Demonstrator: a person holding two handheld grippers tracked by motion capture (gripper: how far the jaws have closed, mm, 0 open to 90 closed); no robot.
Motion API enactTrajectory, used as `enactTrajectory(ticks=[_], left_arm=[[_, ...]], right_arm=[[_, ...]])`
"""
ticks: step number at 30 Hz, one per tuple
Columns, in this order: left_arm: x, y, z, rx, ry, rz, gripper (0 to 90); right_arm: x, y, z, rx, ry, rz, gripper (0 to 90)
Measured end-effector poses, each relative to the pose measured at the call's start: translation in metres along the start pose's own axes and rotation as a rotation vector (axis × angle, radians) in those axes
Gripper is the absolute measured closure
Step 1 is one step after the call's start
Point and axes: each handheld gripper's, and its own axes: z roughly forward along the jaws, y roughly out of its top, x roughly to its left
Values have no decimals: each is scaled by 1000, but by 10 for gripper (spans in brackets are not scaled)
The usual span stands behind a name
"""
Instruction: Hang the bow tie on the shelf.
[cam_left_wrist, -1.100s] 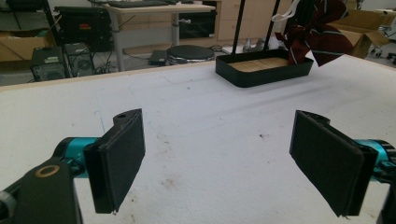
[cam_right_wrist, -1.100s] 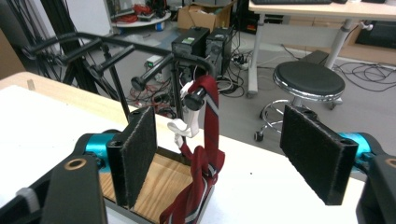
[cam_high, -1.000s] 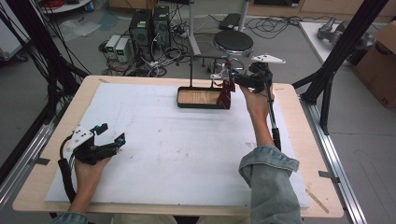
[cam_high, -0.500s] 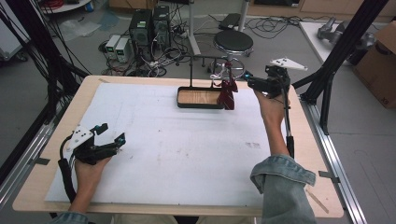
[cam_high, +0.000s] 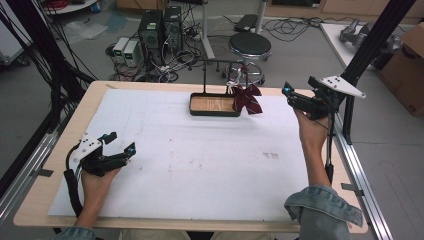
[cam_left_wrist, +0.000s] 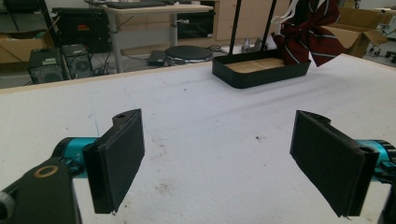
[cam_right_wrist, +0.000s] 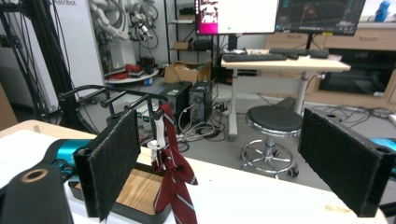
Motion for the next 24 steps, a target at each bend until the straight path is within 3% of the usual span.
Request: enactTrajectory(ticks=[10,24], left_arm=[[0,0,-1,-1,2,1,180],[0,0,-1,-1,4,0,181]], right_arm=[[0,-12,-35,-73,15,-5,118],[5,-48,-73,-180,48,22,115]])
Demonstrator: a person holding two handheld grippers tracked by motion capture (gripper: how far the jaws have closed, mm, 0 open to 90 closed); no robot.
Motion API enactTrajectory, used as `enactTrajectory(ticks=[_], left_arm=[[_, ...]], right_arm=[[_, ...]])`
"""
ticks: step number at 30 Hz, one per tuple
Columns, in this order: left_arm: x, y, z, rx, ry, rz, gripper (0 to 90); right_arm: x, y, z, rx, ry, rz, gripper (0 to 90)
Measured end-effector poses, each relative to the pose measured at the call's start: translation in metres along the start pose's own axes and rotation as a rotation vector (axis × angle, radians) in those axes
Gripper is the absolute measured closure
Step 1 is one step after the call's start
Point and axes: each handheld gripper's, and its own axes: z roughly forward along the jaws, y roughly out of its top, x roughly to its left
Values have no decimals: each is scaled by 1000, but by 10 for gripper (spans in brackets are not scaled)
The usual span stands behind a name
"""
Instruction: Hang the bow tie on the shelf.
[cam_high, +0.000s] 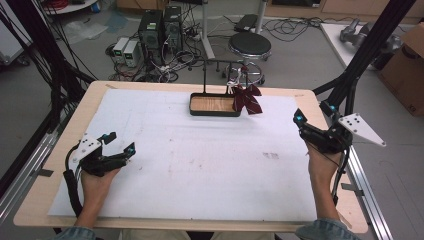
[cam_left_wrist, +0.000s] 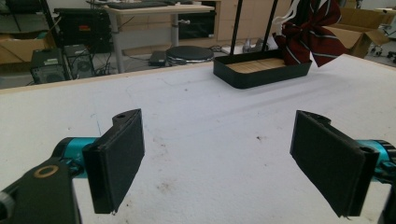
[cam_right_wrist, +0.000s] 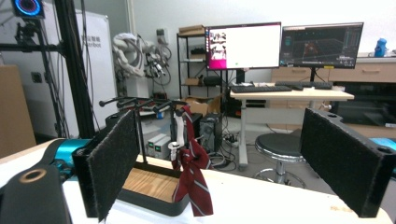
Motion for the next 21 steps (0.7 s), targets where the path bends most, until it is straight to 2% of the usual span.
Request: enactTrajectory(ticks=[4,8,12,15,19,21], left_arm=[[0,0,0,-1,0,2,180],[0,0,0,1,1,1,181],[0,0,0,4,0,0,180],[-1,0,1,5,-1,1,177],[0,0,0,5,0,1,177],[0,0,0,4,2,-1,176]], right_arm=[[1,-11,-11,-27,-9,-16,115],[3,-22,-20,-54,-7,-10,114],[7,-36,-27,-52,-2,-15,114],[10,-46,-31,-37,10,-15,114],[14,-60,-34,-8,16,-50,114],[15,-69,-36,7,24,-44,114]])
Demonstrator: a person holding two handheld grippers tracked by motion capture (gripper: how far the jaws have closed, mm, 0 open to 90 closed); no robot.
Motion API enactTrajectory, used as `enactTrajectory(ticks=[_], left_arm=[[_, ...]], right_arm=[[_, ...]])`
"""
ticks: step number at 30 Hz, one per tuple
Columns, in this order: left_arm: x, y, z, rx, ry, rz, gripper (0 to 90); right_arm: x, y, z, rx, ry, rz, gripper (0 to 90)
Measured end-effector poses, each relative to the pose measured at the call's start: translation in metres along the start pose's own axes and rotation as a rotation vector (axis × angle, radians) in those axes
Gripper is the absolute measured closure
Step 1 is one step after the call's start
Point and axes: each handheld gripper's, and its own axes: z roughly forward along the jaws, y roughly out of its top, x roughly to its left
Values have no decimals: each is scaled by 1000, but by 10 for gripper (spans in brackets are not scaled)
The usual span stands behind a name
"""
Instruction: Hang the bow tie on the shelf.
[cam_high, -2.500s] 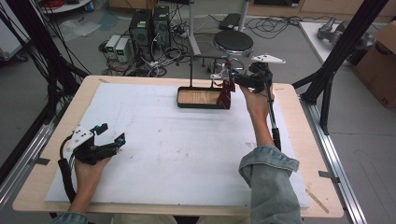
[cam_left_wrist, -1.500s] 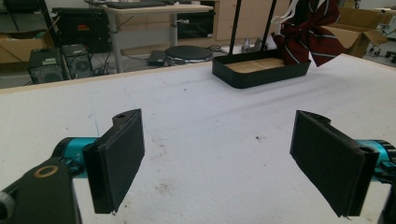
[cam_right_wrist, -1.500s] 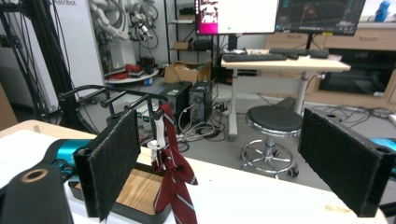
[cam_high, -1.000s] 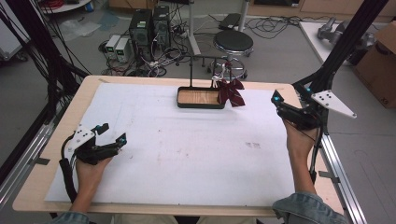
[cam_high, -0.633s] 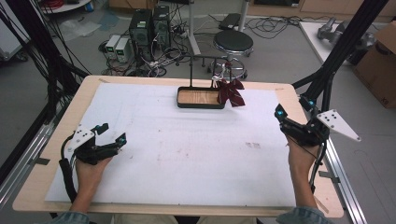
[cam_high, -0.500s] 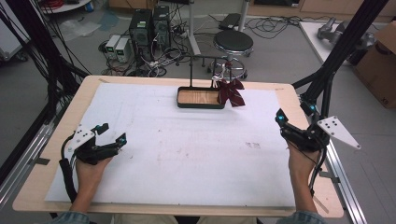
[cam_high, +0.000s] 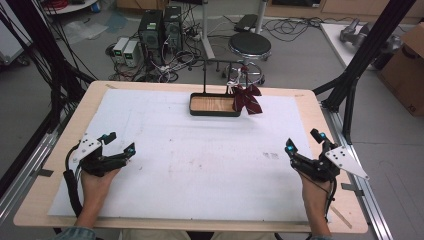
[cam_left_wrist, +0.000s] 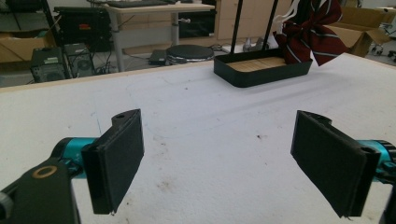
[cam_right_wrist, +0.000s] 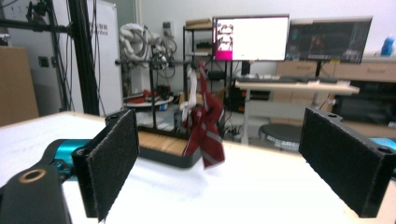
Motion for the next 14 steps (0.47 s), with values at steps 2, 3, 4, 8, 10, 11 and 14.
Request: enactTrajectory(ticks=[2,3,4,8,10,11,14], left_arm=[[0,0,0,3,0,2,176],[0,0,0,3,-1,2,176],[0,0,0,5,0,5,176],[0,0,0,4,2,3,176],[0,0,0,5,3,1,176],[0,0,0,5,3,2,176],[0,-1,-1,10,8,3,176]], right_arm=[[2,-10,-2,16,0,20,114],[3,-15,-3,21,0,27,114],[4,-19,-4,37,1,33,114],[6,-33,-6,74,-3,48,114],[5,-37,-6,84,-6,60,114],[5,-38,-7,83,-6,59,114],[4,-39,-9,69,-13,61,114]])
